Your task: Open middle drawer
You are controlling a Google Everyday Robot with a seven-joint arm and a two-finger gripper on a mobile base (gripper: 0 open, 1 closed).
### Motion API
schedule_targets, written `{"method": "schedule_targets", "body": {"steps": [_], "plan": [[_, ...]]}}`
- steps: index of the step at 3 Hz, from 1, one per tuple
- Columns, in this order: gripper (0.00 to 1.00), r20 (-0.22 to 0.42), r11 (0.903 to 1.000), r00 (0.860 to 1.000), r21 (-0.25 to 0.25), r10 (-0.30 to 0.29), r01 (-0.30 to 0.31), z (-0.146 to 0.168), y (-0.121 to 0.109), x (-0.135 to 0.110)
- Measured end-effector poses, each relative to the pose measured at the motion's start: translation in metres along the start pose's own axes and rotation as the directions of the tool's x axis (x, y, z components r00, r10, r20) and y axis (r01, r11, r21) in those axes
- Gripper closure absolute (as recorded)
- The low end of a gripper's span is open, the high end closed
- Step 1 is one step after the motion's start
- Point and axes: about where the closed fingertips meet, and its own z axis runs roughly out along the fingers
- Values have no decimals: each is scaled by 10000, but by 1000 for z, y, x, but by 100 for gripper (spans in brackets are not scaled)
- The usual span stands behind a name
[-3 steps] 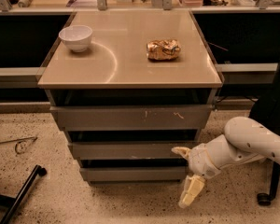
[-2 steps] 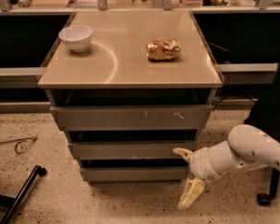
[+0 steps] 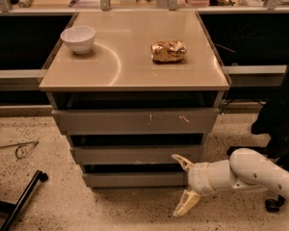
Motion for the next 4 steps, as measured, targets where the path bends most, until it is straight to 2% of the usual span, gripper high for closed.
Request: {"method": "schedule_targets", "body": {"steps": [1,2,3,4], "plan": [[0,0,10000,10000,1,-1,1,0,0,0],[0,-171,9985,9991,381,-376,382,11,-6,2],[0,-477,9851,9901,1044,-1320,1364,38,-30,1],[0,-730,9716,9818,1476,-1756,1848,58,-59,7]]}}
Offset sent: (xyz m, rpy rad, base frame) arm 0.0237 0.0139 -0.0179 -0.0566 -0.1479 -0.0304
